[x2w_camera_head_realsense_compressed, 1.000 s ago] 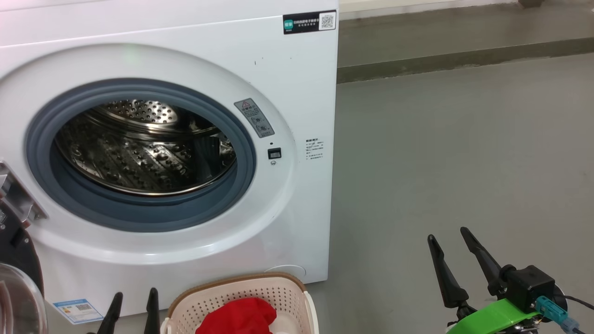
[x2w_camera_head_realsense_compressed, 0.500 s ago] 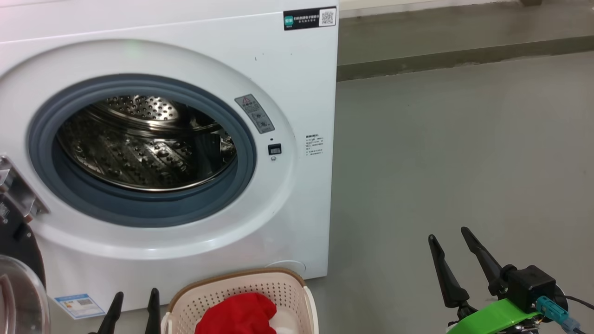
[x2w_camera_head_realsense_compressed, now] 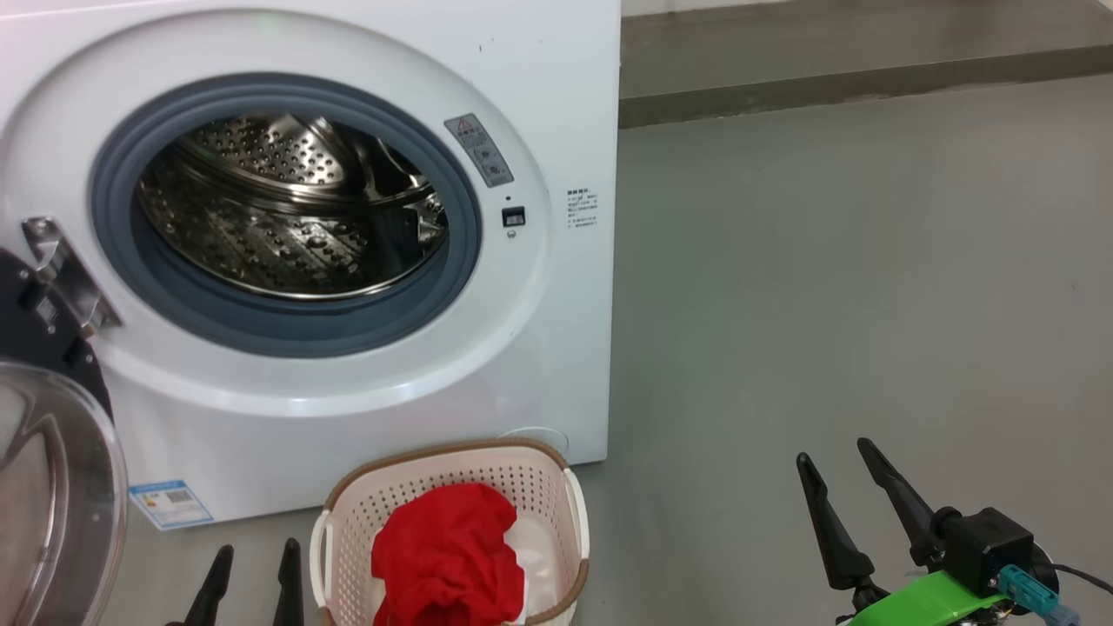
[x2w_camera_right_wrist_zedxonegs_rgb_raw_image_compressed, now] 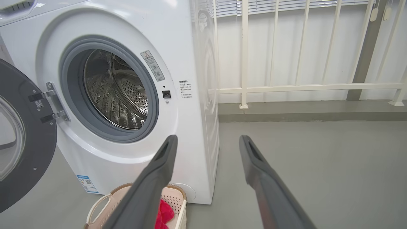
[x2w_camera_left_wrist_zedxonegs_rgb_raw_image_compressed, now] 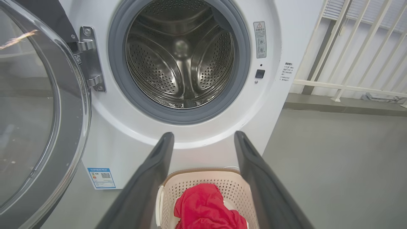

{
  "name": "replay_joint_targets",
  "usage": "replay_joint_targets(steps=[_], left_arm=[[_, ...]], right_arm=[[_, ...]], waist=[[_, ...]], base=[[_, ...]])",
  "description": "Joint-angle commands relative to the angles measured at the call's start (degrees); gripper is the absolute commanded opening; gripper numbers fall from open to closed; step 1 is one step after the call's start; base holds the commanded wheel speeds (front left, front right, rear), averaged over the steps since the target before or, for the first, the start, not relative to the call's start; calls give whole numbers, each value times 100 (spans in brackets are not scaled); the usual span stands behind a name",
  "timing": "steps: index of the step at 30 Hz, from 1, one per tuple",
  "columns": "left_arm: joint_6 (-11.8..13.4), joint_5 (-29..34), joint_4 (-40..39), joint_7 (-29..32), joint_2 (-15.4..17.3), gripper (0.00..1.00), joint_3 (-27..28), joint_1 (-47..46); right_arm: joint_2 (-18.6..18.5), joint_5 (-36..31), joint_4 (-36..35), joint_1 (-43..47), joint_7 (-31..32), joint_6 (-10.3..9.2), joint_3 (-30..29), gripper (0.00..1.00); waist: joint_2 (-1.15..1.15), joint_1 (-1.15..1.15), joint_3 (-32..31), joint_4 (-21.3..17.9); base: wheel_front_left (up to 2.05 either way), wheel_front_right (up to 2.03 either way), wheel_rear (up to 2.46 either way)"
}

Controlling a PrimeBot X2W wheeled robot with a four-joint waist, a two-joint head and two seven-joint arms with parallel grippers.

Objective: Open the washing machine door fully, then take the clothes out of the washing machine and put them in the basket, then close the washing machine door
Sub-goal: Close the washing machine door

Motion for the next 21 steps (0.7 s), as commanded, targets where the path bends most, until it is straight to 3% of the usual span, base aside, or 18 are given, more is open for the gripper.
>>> replay_joint_targets(steps=[1, 21], left_arm=[[-3, -17, -177, -70, 41, 100, 165, -98], [37, 24, -324, -70, 25, 100, 240, -108]], right_arm=[[-76, 37, -141, -135, -37, 36, 115, 100], [-13, 24, -107, -197, -37, 36, 180, 100]], waist=[[0, 0, 5, 6], [0, 0, 37, 162]], base=[[-98, 98, 0], [-15, 15, 0]])
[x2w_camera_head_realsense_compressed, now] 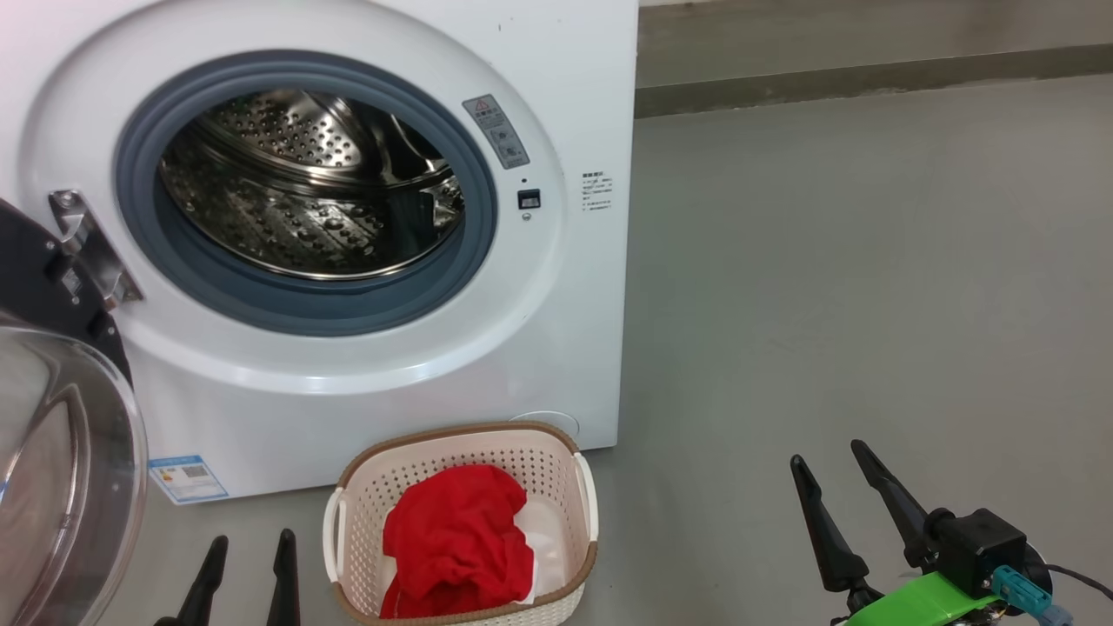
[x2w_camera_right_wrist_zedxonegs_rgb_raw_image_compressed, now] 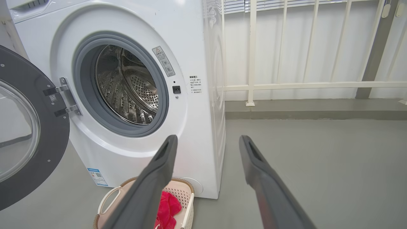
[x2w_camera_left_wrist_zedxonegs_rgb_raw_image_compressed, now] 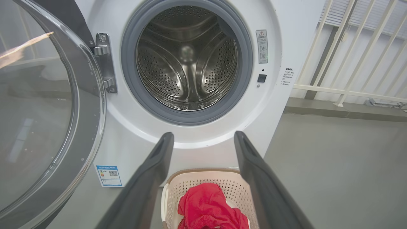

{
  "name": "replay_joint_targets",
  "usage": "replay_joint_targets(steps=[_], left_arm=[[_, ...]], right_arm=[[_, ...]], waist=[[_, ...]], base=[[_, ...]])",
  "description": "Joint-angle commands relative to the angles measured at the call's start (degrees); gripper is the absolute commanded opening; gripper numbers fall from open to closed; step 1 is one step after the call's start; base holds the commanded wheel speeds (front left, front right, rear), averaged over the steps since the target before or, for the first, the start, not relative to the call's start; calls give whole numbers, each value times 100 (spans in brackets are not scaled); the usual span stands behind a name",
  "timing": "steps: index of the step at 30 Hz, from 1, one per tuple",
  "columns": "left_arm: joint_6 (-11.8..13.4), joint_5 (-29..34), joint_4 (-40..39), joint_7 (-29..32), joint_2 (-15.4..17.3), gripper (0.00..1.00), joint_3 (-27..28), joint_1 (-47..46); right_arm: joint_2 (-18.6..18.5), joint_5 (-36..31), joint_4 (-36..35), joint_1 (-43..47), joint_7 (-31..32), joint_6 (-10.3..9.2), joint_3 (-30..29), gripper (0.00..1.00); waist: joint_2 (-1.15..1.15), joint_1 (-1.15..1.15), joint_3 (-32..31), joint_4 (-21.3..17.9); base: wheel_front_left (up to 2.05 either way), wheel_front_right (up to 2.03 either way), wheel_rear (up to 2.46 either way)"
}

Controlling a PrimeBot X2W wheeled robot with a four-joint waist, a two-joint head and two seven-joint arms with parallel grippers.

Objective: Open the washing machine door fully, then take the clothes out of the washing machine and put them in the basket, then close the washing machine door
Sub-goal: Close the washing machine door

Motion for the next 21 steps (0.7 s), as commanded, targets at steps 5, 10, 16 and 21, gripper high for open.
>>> replay_joint_targets(steps=[5, 10, 16, 21], left_arm=[[66, 71, -291, -70, 25, 100, 203, -121], [117, 109, -409, -70, 24, 100, 226, -124], [179, 114, -482, -70, 23, 100, 232, -129], [248, 132, -584, -70, 22, 100, 233, -133]], right_arm=[[1, 24, -142, -199, -37, 36, 163, 100], [39, 37, -166, -216, -37, 36, 216, 100], [73, 59, -147, -264, -37, 36, 352, 100], [118, 93, -111, -360, -37, 36, 613, 100]], waist=[[0, 0, 33, 203], [0, 0, 51, 434], [0, 0, 57, 740], [0, 0, 58, 1152]], base=[[0, 0, 0], [0, 0, 0], [0, 0, 0], [0, 0, 0]])
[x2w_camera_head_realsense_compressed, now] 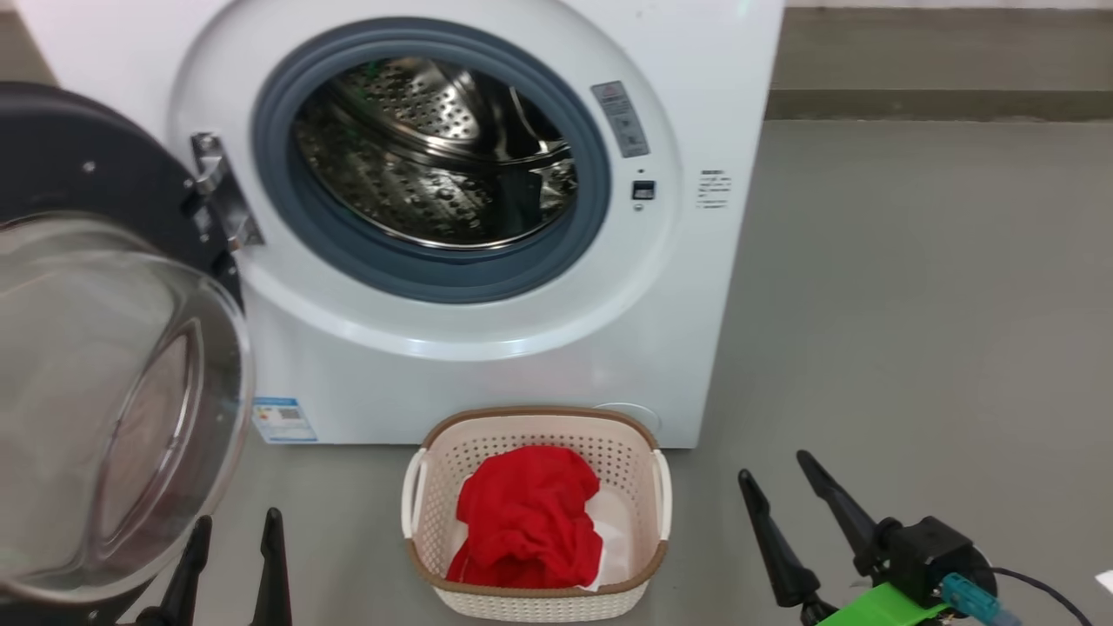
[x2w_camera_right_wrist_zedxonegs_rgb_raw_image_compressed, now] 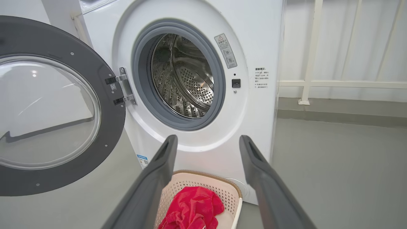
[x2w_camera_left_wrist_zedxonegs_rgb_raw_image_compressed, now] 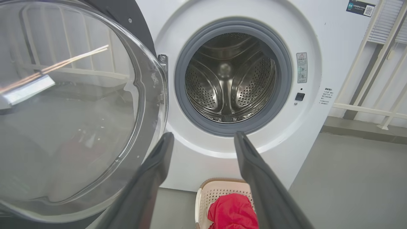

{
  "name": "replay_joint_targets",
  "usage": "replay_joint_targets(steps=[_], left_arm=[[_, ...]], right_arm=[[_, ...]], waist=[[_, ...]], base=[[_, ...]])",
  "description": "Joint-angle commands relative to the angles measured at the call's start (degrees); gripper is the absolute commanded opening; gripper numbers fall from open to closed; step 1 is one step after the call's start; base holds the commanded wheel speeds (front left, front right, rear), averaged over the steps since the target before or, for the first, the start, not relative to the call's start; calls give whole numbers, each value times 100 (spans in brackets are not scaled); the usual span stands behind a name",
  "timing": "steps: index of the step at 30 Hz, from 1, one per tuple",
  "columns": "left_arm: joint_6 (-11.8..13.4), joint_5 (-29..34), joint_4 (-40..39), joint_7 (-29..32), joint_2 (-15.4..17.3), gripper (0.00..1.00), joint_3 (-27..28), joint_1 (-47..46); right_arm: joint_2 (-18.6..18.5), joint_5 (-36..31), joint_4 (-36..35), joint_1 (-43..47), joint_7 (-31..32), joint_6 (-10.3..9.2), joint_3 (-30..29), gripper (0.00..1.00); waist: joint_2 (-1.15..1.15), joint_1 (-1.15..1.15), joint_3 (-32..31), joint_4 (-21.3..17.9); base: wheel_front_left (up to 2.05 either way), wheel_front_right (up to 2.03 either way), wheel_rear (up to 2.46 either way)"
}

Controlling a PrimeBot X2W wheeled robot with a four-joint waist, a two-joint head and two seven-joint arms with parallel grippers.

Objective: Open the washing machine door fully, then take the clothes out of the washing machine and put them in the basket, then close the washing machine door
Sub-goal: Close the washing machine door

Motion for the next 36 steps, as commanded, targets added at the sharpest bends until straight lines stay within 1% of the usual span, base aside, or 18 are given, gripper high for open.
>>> replay_joint_targets(steps=[1, 9, 21, 29, 36], left_arm=[[57, 80, -186, -70, 31, 100, 212, -132], [170, 143, -286, -56, 74, 100, 205, -108], [358, 209, -420, 18, 176, 100, 234, -27], [531, 99, -581, -29, 171, 100, 461, 133], [596, 74, -648, -52, 158, 100, 537, 200]], right_arm=[[-24, 47, -118, -323, -37, 36, 164, 100], [14, 103, -97, -357, -37, 36, 484, 100], [49, 94, -128, -348, -37, 36, 508, 100], [10, 99, -44, -630, -37, 36, 629, 100], [-79, 122, 4, -777, -37, 36, 683, 100]], waist=[[0, 0, -3, 236], [0, 0, -35, 840], [0, 0, -53, 1737], [0, 0, 128, 1893], [0, 0, 188, 1935]], base=[[0, 0, 0], [0, 0, 0], [0, 0, 0], [0, 0, 0], [0, 0, 0]])
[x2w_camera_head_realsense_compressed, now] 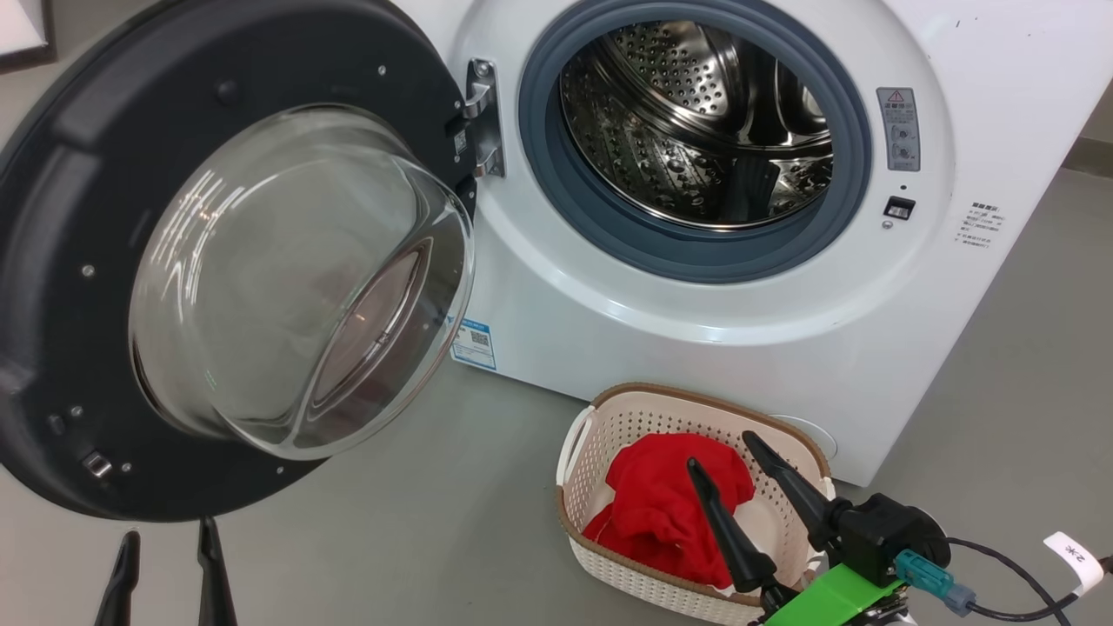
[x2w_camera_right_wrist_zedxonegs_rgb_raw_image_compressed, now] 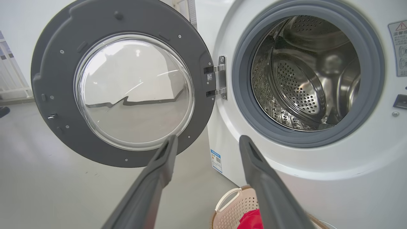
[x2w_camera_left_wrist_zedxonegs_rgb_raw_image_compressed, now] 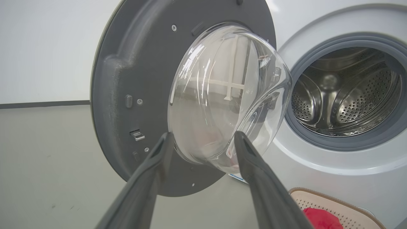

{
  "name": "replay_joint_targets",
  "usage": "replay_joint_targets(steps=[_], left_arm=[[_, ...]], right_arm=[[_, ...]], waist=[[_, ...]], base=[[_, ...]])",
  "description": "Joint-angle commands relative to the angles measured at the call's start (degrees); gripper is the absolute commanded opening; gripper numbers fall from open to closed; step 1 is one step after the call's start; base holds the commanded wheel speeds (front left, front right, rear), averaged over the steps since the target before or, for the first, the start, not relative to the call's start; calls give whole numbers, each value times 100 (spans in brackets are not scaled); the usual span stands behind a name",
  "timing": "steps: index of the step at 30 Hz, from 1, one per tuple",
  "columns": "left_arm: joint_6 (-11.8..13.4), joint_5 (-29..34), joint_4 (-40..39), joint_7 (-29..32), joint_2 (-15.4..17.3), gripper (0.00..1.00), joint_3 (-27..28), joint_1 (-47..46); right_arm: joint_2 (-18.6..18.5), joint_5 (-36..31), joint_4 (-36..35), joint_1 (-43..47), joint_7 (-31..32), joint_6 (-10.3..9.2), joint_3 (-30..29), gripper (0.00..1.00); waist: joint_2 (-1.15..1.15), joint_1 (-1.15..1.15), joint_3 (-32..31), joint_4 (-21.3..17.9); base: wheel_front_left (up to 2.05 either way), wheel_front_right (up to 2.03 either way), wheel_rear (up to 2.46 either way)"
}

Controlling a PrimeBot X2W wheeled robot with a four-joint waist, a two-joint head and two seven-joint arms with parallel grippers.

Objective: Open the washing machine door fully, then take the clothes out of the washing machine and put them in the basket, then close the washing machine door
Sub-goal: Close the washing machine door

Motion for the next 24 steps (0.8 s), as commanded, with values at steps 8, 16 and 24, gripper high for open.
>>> replay_joint_targets(steps=[8, 16, 24], left_arm=[[70, -40, -184, -70, 69, 100, 213, -90], [67, -65, -139, -73, 84, 0, 177, -225], [306, 342, -392, -75, 616, 0, 318, -1310]], right_arm=[[-67, 102, -113, -336, -37, 36, 140, 100], [-64, 101, -120, -268, -37, 36, 108, 100], [-109, 66, -146, -220, -37, 36, 1, 100]], waist=[[0, 0, 25, 17], [0, 0, 17, 11], [0, 0, -3, -10]], base=[[0, 0, 0], [0, 0, 0], [0, 0, 0]])
